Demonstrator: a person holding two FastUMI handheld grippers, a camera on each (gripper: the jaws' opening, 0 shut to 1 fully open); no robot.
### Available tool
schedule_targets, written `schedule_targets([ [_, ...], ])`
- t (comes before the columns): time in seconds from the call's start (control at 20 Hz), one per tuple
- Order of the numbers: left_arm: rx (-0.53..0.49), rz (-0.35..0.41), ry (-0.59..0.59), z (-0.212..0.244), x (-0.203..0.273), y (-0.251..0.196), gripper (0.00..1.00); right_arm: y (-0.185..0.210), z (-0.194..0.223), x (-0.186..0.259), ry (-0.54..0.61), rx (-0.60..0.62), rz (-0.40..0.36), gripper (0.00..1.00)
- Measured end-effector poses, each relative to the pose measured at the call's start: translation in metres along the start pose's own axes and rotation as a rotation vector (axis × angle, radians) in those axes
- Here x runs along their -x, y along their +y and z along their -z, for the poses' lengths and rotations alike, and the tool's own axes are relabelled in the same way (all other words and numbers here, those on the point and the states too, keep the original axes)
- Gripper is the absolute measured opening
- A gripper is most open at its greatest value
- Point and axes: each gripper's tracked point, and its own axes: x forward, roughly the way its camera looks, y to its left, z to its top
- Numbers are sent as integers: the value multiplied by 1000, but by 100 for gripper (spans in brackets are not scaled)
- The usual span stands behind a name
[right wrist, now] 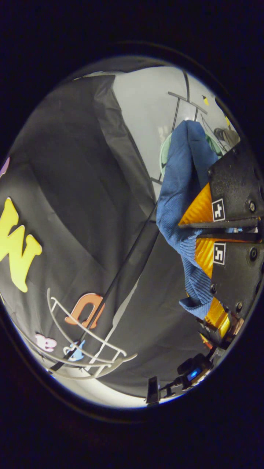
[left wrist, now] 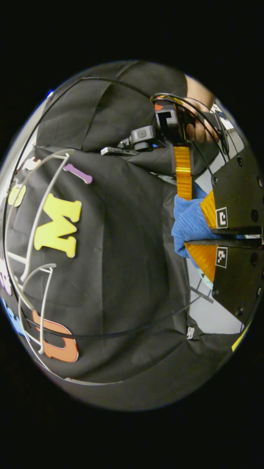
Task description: Grasp the clothes on the hanger with both hands and then place them into the laundry hamper below.
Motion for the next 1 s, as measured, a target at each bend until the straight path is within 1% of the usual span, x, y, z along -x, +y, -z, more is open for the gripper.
schedule_targets([
  [0.05, -8, -30, 28, 8, 2, 9, 5, -8, 6, -5, 22, 17, 30, 8],
  [0.1, -8, -55, 55, 16, -1, 16, 12, -15, 12, -8, 45, 35, 62, 9],
  [0.15, -5, -73, 82, 22, -2, 21, 5, -23, 18, -11, 73, 63, 97, 14],
  [0.2, 7, -90, 102, 28, -2, 25, 5, -29, 25, -11, 101, 93, 125, 16],
  [0.25, 21, -96, 124, 35, -9, 23, 6, -32, 29, -12, 120, 123, 136, 23],
  [0.3, 34, -110, 152, 44, -13, 24, 7, -34, 30, -11, 124, 144, 151, 27],
  [0.35, 44, -124, 185, 52, -16, 26, 13, -36, 27, -9, 116, 157, 159, 35],
  [0.4, 56, -128, 193, 56, -17, 27, 18, -39, 24, -8, 106, 169, 165, 39],
  [0.45, 69, -131, 193, 58, -20, 31, 19, -41, 21, -7, 100, 181, 170, 45],
  [0.5, 85, -131, 183, 57, -22, 33, 34, -45, 19, -5, 92, 191, 183, 46],
  [0.55, 101, -128, 174, 55, -21, 33, 49, -48, 16, -3, 79, 201, 190, 55],
  [0.6, 113, -133, 167, 52, -19, 34, 43, -46, 14, 3, 65, 211, 205, 57],
  [0.65, 121, -134, 160, 49, -14, 31, 53, -45, 12, 16, 48, 223, 214, 61],
  [0.7, 123, -134, 156, 47, -9, 31, 63, -45, 9, 33, 28, 236, 230, 63],
  [0.8, 117, -143, 140, 45, -3, 32, 82, -51, 5, 52, -15, 266, 257, 63],
  [0.85, 110, -148, 128, 41, 1, 32, 74, -52, 2, 63, -42, 284, 269, 64],
  [0.9, 104, -155, 114, 36, 8, 31, 93, -50, -1, 76, -75, 303, 286, 64],
  [0.95, 94, -163, 97, 31, 17, 31, 89, -45, -3, 89, -110, 325, 294, 64],
  [1.0, 83, -169, 72, 23, 26, 30, 90, -39, -6, 103, -149, 348, 304, 64],
])
